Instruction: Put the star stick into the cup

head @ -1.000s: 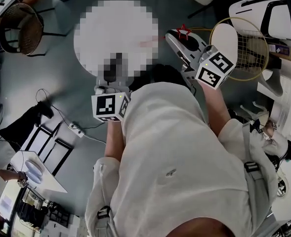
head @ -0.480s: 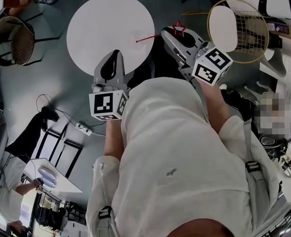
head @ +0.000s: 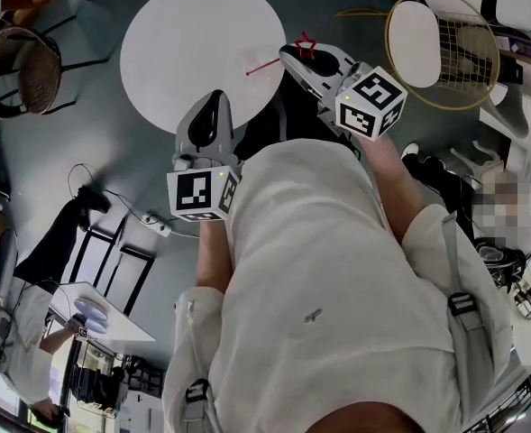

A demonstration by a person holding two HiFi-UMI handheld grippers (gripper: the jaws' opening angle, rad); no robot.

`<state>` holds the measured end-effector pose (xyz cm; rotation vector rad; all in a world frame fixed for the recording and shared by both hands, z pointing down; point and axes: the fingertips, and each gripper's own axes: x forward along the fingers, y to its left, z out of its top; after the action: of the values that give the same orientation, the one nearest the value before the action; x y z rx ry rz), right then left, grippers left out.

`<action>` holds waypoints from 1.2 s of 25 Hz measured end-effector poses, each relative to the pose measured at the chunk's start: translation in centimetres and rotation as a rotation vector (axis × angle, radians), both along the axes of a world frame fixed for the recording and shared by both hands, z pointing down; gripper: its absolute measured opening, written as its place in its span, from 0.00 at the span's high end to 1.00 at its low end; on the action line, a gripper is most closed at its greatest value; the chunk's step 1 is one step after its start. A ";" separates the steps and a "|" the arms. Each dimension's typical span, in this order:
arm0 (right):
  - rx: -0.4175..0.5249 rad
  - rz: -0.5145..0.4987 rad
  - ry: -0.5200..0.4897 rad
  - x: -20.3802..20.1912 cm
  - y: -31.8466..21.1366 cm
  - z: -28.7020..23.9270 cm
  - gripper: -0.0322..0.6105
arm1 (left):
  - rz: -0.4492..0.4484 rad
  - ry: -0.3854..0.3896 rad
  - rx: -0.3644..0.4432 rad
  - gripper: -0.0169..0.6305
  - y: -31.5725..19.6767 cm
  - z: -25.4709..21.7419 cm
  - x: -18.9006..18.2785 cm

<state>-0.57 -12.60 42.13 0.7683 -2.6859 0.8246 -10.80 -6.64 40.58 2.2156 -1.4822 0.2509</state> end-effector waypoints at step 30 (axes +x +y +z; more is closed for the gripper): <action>-0.080 -0.056 0.192 -2.9 -0.2 9.4 0.91 | -0.024 0.035 -0.042 0.95 -0.1 2.3 -0.5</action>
<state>-3.42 -12.84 51.57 0.7112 -2.4779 0.7963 -11.26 -6.73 42.90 2.1571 -1.4711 0.2323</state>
